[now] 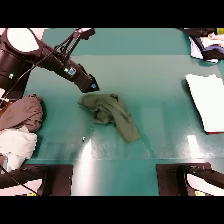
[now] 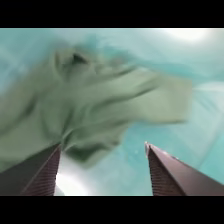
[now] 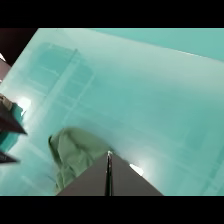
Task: Fold the shirts.
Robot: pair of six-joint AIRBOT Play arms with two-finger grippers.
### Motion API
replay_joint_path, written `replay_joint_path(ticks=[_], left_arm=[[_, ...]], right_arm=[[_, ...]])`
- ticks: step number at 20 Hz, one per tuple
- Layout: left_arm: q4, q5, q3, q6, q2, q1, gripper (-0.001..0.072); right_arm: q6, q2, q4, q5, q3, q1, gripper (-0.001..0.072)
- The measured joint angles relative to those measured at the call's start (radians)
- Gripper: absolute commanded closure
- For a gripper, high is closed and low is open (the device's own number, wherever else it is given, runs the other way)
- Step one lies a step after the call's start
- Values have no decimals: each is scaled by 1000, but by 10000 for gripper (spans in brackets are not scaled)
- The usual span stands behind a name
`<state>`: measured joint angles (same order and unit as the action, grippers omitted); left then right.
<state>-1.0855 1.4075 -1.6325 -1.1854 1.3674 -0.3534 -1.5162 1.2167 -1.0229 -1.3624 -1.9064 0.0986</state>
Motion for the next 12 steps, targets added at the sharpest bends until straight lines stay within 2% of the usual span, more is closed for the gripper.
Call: replay_joint_path(ticks=[6, 8, 12], left_arm=[[-13, 39, 179, -72, -17, 171, 94], [31, -7, 316, -81, -24, 199, 95], [220, -167, 611, -59, -29, 219, 95]], right_arm=[[0, -7, 0, -1, 19, -26, 691], [0, -8, 0, -4, 21, -31, 691], [0, -8, 0, -4, 21, -35, 691]])
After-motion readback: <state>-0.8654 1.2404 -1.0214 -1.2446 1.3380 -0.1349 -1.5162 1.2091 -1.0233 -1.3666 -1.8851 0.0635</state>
